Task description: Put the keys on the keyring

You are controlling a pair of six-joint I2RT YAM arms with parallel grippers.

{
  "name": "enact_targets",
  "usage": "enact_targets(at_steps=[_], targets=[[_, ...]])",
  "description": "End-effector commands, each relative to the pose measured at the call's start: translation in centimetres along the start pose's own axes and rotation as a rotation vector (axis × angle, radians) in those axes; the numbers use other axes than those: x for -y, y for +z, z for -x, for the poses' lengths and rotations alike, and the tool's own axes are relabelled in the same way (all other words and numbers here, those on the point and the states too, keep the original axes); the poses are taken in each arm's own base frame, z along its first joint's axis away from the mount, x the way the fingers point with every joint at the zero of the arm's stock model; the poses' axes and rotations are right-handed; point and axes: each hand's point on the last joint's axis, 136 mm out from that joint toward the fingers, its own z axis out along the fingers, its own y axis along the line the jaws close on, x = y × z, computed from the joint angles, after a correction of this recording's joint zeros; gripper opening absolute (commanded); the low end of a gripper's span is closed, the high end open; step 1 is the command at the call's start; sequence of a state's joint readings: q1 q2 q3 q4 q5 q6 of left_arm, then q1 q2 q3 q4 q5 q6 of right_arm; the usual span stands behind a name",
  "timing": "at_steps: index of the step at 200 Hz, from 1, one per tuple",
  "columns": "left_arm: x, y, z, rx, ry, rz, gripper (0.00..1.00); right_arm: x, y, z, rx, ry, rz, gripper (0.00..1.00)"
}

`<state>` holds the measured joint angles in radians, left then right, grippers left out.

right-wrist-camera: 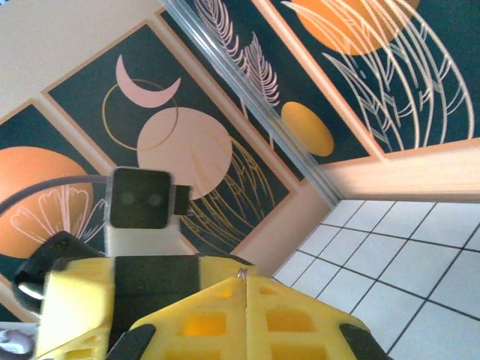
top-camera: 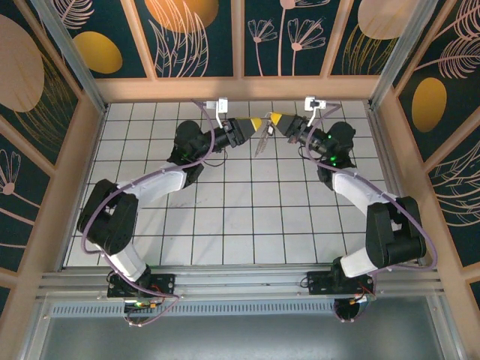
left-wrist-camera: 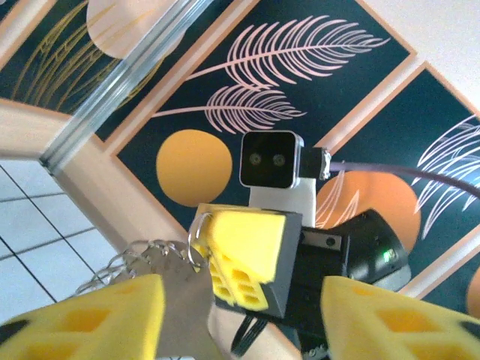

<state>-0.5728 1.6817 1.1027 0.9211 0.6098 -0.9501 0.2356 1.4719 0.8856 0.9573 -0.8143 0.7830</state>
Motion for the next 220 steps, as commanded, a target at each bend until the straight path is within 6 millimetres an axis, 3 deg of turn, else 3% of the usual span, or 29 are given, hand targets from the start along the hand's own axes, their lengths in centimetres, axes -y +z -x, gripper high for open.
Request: enact_targets(at_steps=[1,72,78,120,185,220], targets=[[0.9,-0.4,2.3,0.002,0.153,0.061,0.64,-0.6,0.2,0.9,-0.075,-0.065,0.042,0.0],[-2.3,-0.4,3.8,-0.137,0.21,0.101,0.78,2.9,2.1,1.3,-0.272,-0.017,0.091,0.0],[-3.9,-0.1,3.2,-0.161,0.196,0.117,0.78,3.2,2.4,1.2,-0.284,-0.006,0.097,0.0],[-6.5,0.5,2.8,-0.251,0.188,0.116,0.78,4.3,3.7,1.2,-0.343,0.051,0.159,0.0],[-7.6,1.5,2.5,-0.3,0.157,0.055,0.61,4.9,4.8,-0.2,-0.404,0.076,0.188,0.0],[-7.9,1.9,2.5,-0.299,0.141,0.036,0.56,4.6,4.9,-0.8,-0.409,0.074,0.194,0.0]])
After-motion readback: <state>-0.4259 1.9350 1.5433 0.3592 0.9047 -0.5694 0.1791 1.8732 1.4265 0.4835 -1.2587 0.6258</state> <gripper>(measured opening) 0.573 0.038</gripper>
